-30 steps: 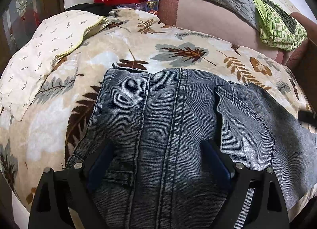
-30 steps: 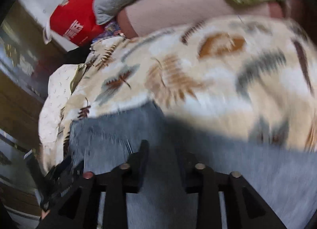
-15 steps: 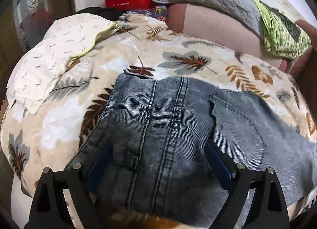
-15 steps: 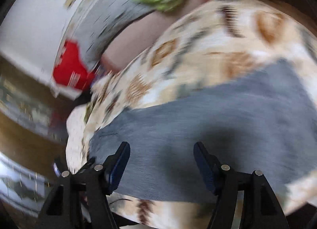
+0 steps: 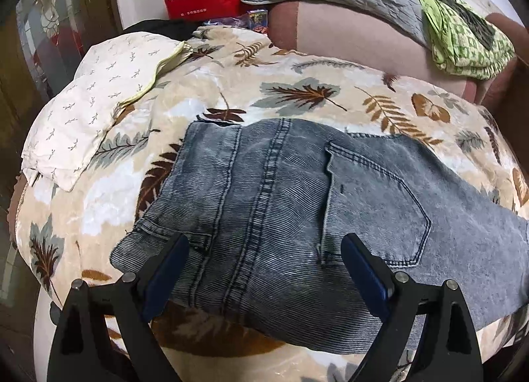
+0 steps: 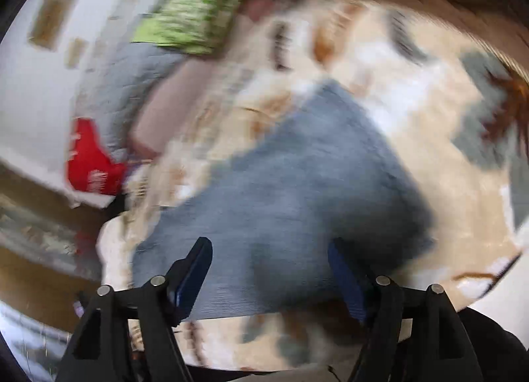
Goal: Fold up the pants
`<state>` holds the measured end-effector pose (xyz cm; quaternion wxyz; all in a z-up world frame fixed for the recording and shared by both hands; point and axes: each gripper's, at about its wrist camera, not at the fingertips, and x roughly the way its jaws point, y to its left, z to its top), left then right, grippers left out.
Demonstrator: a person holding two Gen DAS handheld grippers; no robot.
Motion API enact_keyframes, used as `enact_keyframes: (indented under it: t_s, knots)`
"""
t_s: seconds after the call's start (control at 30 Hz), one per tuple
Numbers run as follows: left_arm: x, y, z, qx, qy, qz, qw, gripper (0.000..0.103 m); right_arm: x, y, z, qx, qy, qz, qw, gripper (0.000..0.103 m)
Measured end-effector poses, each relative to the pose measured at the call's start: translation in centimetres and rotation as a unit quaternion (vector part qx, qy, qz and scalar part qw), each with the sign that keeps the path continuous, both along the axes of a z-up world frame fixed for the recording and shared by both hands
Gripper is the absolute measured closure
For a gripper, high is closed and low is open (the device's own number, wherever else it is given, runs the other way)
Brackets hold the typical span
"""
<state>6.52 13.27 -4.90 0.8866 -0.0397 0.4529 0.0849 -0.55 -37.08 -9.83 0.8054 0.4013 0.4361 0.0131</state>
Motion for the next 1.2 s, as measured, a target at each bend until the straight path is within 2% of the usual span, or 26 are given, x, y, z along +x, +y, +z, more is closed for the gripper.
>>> enact_keyframes:
  t_s: [0.03,0.07,0.3,0.4,0.53,0.63,0.77,0.9,1.1,1.2]
  knots:
    - [0.0,-0.2,-0.1,0.003,0.002,-0.002,1.0000,0.010,-0.1,-1.0,-1.2,0.038,-0.013,-0.004,0.999,0.028]
    - [-0.1,-0.4,-0.1,0.005,0.004,-0.007,1.0000,0.010,0.1,-1.1,-1.4,0.048,-0.021,-0.009,0.999,0.028]
    - [-0.4,-1.1,0.0,0.007,0.003,-0.013,0.9999,0.010,-0.1,0.2,1.0,-0.009,-0.035,0.011,0.999,0.028]
    - [-0.5,-1.4,0.0,0.004,0.003,-0.015,0.9999,0.010,-1.5,0.4,1.4,-0.005,-0.045,0.002,0.999,0.028]
    - [-0.7,-2.9,0.5,-0.015,-0.007,-0.028,0.9995,0.010,-5.7,-0.7,1.2,0.033,-0.027,-0.008,0.999,0.028]
    - [-0.5,-5.9,0.7,-0.024,-0.007,-0.064,0.9976,0.010,-6.5,-1.6,-0.4,0.064,0.012,-0.028,0.998,0.028]
    - [-0.4,-10.7,0.9,-0.025,-0.007,-0.114,0.9932,0.010,-6.1,-2.8,-1.2,0.083,0.018,-0.058,0.995,0.028]
    - [-0.3,-15.5,1.1,-0.030,-0.007,-0.158,0.9869,0.010,-5.0,-4.1,-2.7,0.099,0.046,-0.083,0.991,0.028]
    - [-0.1,-21.1,0.4,-0.019,0.005,-0.200,0.9797,0.010,-4.5,-6.1,-3.4,0.121,0.026,-0.129,0.984,0.027]
    - [0.1,-23.9,0.0,-0.019,0.014,-0.218,0.9757,0.010,-4.5,-6.4,-3.8,0.125,0.014,-0.131,0.983,0.028]
